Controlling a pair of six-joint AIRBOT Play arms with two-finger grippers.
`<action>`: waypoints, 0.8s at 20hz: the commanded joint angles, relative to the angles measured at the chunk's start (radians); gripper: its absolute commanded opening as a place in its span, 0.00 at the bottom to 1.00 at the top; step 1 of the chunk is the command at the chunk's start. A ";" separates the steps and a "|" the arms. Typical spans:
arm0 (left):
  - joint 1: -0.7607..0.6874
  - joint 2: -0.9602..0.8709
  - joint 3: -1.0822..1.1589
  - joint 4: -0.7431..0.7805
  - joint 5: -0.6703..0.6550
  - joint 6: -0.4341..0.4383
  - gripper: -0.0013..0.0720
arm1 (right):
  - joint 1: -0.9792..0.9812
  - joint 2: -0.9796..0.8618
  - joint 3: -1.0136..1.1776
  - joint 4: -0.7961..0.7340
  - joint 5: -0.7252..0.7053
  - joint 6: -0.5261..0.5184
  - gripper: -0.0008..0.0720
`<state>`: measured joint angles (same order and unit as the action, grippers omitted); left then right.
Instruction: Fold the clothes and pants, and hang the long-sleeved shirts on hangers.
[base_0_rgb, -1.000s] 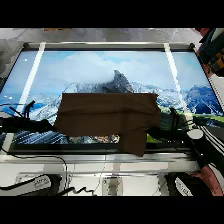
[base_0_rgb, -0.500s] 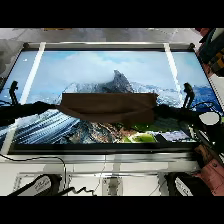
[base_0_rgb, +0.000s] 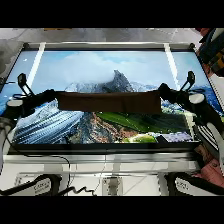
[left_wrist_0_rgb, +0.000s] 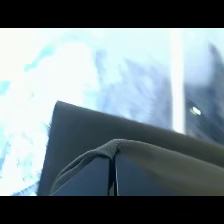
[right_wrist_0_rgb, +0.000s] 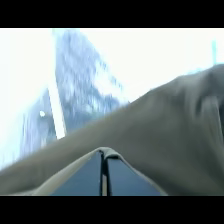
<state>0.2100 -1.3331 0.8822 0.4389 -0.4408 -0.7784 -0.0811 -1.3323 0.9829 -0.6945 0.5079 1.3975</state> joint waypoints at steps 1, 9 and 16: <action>-0.092 -0.079 0.001 -0.006 0.249 -0.011 0.04 | 0.001 -0.198 0.146 0.021 -0.042 0.009 0.03; -0.178 -0.119 0.002 0.003 0.343 -0.006 0.13 | 0.036 -0.276 0.183 0.028 -0.063 -0.004 0.83; -0.096 0.020 0.001 0.059 0.175 -0.007 0.99 | 0.036 -0.276 0.183 -0.136 0.280 -0.005 0.83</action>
<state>0.0780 -1.3571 0.8833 0.4831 -0.1688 -0.7860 -0.0460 -1.6062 1.1641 -0.7650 0.6392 1.3945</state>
